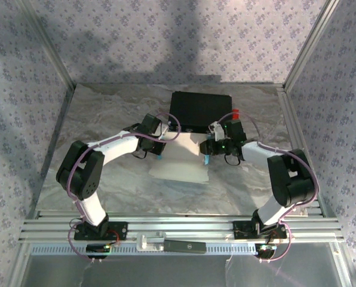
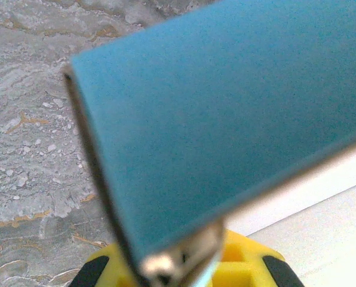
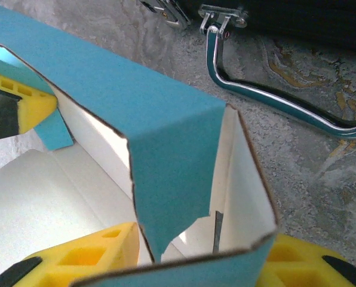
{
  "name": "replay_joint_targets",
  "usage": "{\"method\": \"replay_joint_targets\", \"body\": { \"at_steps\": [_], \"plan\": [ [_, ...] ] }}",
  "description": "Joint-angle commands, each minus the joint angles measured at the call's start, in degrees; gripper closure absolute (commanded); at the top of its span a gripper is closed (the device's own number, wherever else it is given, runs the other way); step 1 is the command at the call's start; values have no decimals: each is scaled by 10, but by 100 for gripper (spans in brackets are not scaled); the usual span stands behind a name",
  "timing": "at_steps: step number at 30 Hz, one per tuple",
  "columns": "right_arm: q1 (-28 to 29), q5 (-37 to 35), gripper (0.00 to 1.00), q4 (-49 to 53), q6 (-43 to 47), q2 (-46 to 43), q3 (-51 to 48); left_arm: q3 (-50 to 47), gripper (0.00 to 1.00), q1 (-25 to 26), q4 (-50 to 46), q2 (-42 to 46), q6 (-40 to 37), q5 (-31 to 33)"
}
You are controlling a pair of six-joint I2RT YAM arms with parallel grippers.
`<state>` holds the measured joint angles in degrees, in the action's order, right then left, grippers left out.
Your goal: Fold the paper box
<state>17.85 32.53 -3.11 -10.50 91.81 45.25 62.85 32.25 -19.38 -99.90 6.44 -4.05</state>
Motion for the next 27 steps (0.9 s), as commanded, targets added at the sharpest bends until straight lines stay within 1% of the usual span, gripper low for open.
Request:
{"method": "replay_joint_targets", "body": {
  "at_steps": [1,5,7,10,14,20,24,27],
  "plan": [
    [5,2,55,15,8,1,9,11,100,2,-15,-4,-14,1],
    [-4,17,48,16,-6,-41,-8,8,100,0,-15,-2,-13,2],
    [-25,20,45,20,-19,-64,-22,8,100,0,-16,-2,-12,1],
    [-51,28,44,20,-29,-83,-42,9,100,0,-16,-3,-11,0],
    [-55,28,46,19,-36,-63,-39,9,100,0,-14,-3,-10,-1],
    [-65,43,59,-23,-55,-52,-59,10,100,1,-17,-2,-9,-1],
    [-68,56,57,-55,-70,-81,-92,10,100,1,-17,-3,-11,0],
    [-76,62,52,-70,-91,-121,-116,10,100,0,-16,-3,-10,-1]
  ]
}}
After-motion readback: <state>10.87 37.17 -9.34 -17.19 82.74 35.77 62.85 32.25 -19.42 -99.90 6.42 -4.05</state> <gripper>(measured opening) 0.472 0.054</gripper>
